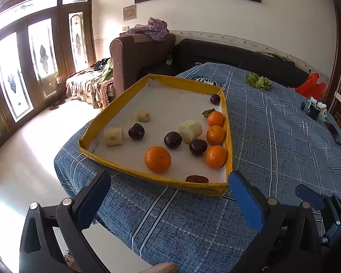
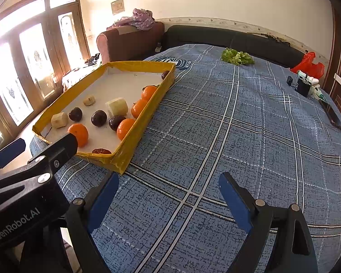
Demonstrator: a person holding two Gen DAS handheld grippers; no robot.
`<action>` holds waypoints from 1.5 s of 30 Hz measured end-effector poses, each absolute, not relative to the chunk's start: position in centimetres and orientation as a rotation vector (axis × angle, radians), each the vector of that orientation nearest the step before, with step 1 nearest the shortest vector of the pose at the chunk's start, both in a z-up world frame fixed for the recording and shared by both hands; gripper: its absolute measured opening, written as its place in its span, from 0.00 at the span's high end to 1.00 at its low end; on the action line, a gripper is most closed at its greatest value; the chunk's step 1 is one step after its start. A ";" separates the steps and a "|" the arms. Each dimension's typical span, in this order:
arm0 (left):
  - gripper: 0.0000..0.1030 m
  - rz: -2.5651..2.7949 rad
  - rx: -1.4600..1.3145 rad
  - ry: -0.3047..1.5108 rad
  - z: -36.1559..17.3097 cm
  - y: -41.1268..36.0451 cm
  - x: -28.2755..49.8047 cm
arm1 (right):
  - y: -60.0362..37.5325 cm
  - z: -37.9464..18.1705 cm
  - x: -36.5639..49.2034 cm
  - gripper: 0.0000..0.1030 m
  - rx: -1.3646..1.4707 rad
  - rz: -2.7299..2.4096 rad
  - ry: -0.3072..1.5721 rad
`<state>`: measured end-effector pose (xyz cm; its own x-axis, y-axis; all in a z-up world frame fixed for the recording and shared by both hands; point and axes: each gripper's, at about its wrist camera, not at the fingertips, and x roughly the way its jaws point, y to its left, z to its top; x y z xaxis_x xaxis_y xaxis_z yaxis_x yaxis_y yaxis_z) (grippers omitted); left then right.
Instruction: Organize fruits
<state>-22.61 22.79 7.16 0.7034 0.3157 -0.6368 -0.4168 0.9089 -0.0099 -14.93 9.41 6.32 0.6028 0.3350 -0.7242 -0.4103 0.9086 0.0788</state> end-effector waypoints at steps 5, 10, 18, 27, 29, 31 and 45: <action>0.00 0.403 -0.161 0.685 7.0 22.8 -22.4 | 9.4 6.1 -14.9 0.10 -0.102 0.429 0.823; 0.00 0.396 -0.160 0.692 6.8 22.7 -22.2 | 9.4 6.0 -14.8 0.10 -0.103 0.428 0.830; 0.00 0.393 -0.160 0.694 6.7 22.5 -22.1 | 9.5 5.9 -14.7 0.10 -0.104 0.431 0.834; 0.00 0.368 -0.177 0.718 6.3 22.5 -21.7 | 9.7 5.7 -14.5 0.10 -0.105 0.432 0.841; 0.00 0.366 -0.187 0.726 6.1 22.6 -21.6 | 9.7 5.6 -14.5 0.10 -0.105 0.433 0.843; 0.00 0.365 -0.200 0.733 6.0 22.9 -21.5 | 9.7 5.5 -14.5 0.10 -0.105 0.434 0.845; 0.00 0.376 -0.234 0.754 5.4 23.7 -21.3 | 10.1 5.1 -14.4 0.10 -0.115 0.445 0.850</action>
